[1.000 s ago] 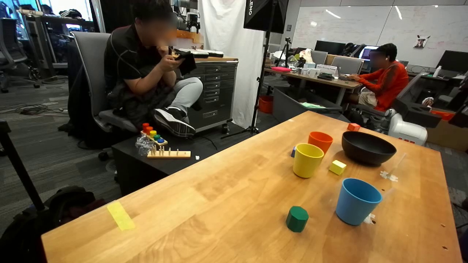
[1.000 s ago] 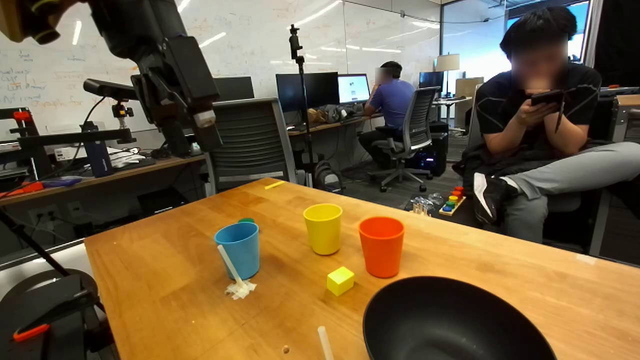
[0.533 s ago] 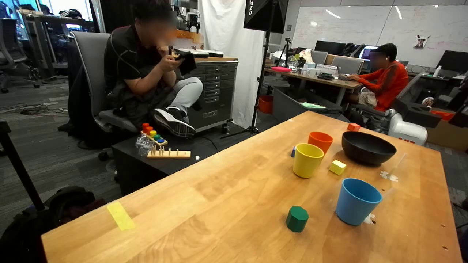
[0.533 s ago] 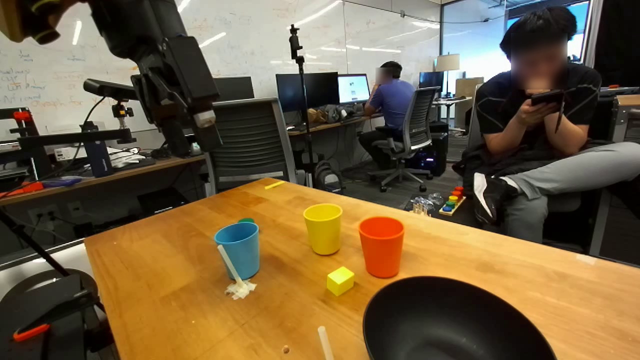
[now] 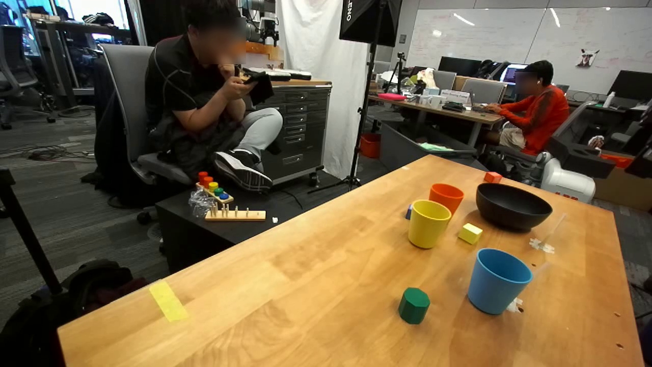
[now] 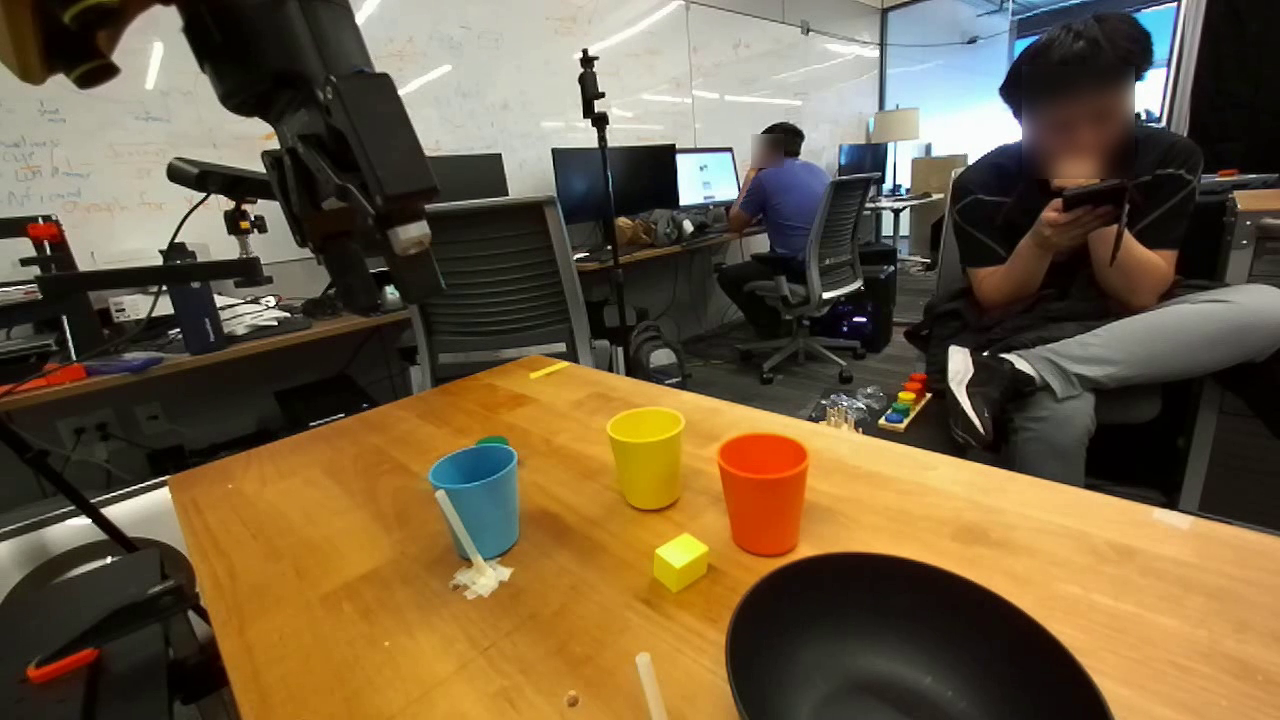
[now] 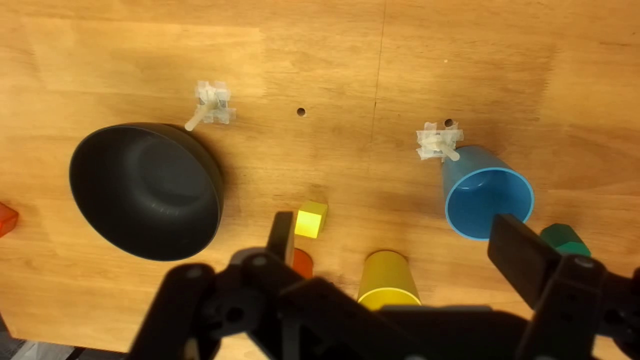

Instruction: Put the blue cup in the yellow cup then the orange cup in the blue cup

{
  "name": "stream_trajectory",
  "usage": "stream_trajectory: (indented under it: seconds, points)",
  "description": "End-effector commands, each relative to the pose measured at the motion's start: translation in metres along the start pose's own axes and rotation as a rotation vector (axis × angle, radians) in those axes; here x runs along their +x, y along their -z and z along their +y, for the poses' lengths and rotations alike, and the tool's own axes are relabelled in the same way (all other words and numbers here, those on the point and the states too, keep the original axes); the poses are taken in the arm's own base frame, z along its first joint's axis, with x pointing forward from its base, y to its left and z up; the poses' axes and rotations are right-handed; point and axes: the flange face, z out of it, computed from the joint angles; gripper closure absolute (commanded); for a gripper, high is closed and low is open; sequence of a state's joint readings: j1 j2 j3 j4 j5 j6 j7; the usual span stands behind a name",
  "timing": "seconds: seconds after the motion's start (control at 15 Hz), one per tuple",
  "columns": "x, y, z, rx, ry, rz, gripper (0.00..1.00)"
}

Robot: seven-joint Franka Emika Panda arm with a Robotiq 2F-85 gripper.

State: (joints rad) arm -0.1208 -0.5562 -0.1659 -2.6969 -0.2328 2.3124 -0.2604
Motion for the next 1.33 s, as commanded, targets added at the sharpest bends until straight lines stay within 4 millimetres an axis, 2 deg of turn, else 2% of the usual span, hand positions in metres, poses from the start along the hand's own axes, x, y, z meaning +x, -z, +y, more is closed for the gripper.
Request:
stream_trajectory:
  seconds: [0.0,0.27,0.8,1.27]
  points:
    - [0.000,0.001,0.000,0.000,0.000,-0.001,0.00]
    - [0.008,-0.004,-0.002,0.046,-0.030,-0.035,0.00]
    - [0.032,-0.041,-0.028,0.191,-0.082,-0.088,0.00]
    - [0.061,-0.078,-0.021,0.177,-0.120,-0.081,0.00]
